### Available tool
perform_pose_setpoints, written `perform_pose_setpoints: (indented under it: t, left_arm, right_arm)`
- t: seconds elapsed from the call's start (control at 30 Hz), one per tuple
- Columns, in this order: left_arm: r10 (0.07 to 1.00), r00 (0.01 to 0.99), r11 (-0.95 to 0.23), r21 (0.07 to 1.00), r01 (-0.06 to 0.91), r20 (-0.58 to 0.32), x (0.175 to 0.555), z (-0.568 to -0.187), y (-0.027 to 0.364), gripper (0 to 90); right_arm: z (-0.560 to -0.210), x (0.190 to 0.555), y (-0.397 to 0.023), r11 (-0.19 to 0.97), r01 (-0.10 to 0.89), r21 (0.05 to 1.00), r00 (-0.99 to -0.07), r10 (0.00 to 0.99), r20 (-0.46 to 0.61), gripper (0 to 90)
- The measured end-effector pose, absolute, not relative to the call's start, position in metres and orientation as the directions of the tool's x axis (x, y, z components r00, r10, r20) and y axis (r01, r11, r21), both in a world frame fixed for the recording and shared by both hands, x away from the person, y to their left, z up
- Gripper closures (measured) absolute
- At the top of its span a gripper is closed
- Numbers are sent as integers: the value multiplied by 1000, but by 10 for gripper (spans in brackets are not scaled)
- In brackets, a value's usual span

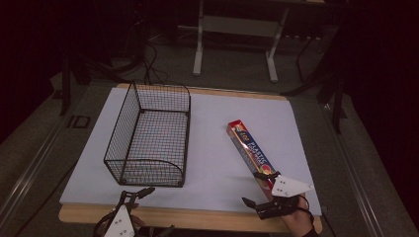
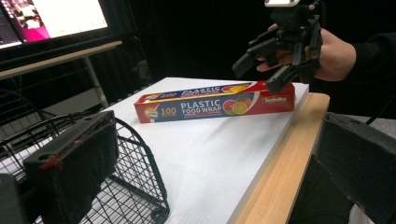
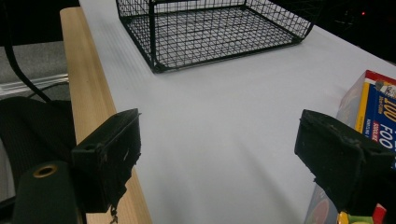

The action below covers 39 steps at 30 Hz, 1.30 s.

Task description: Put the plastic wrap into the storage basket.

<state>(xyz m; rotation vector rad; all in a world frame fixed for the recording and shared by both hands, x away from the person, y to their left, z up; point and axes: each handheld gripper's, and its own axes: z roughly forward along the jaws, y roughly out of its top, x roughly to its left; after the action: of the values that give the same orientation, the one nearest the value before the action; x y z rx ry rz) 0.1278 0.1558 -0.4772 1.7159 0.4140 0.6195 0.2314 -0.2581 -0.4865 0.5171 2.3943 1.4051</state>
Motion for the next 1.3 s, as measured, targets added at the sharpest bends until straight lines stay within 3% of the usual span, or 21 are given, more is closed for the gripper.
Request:
perform_pose_setpoints:
  t: [0.3, 0.63, 0.93, 1.1, 1.3]
  left_arm:
    - [573, 799, -238, 970, -52, 183, 128, -478, 155, 0]
    - [570, 802, -234, 971, -49, 178, 128, -478, 154, 0]
    - [569, 803, -235, 971, -50, 180, 128, -478, 154, 0]
    - [570, 802, -236, 970, -49, 179, 128, -478, 153, 0]
    - [568, 805, -231, 972, -46, 173, 128, -478, 154, 0]
  right_arm:
    - [-487, 230, -258, 442, 155, 883, -869, 486, -90, 134]
    - [-474, 226, -262, 474, 115, 873, -843, 512, -167, 139]
    - [-459, 226, -269, 419, 108, 902, -809, 565, -166, 110]
    - [-450, 230, -277, 375, 141, 916, -778, 615, -132, 107]
    - [-448, 240, -280, 403, 168, 900, -763, 631, -140, 104]
